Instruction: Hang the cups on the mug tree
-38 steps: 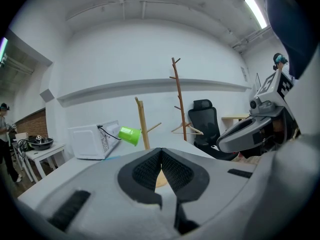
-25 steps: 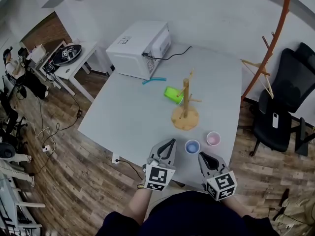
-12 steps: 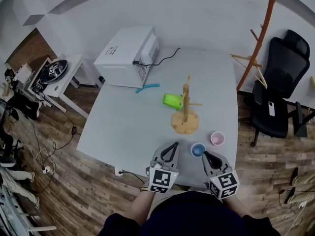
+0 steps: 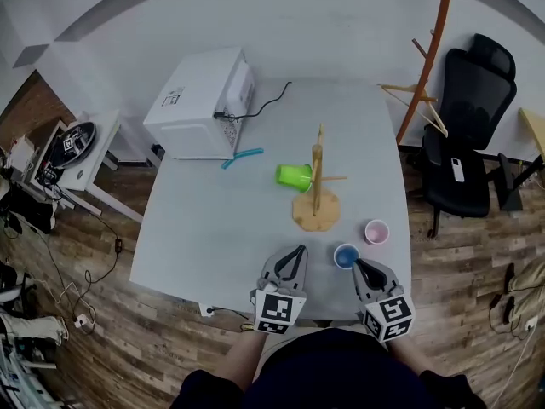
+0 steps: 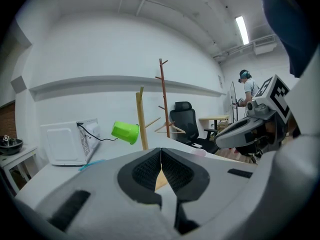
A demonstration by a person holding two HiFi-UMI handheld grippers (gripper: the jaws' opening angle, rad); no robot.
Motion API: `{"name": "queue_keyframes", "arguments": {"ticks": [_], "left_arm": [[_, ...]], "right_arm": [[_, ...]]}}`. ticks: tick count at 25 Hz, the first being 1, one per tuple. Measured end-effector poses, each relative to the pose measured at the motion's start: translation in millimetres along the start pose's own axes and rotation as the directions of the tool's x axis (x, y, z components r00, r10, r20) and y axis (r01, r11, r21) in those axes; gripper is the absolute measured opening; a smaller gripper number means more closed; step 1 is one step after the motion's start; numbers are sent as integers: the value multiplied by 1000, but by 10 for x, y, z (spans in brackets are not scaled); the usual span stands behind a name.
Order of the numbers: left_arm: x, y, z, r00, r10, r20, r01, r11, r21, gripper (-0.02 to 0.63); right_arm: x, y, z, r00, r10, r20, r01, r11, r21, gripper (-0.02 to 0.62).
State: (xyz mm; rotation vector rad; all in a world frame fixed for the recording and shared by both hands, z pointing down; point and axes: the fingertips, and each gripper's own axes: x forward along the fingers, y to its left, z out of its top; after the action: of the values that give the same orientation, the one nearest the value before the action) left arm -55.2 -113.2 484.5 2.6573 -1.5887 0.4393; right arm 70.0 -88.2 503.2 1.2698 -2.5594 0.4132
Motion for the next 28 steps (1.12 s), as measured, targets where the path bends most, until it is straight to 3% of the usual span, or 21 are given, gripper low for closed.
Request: {"name": "queue_keyframes", "arguments": {"ticks": [12, 16, 28], "left_arm": [[-41, 52, -88, 997, -75, 1, 75, 997, -6, 20], [-67, 55, -127, 996, -89, 0, 89, 996, -9, 20], [-148, 152, -248, 996, -91, -17, 91, 996, -14, 20]], "right_arm": [[-13, 25, -263, 997, -78, -7, 79, 995, 64, 37], [10, -11, -346, 995, -99, -9, 99, 992, 76, 184], [238, -69, -789, 985, -105, -133, 107, 994, 5, 270]]}}
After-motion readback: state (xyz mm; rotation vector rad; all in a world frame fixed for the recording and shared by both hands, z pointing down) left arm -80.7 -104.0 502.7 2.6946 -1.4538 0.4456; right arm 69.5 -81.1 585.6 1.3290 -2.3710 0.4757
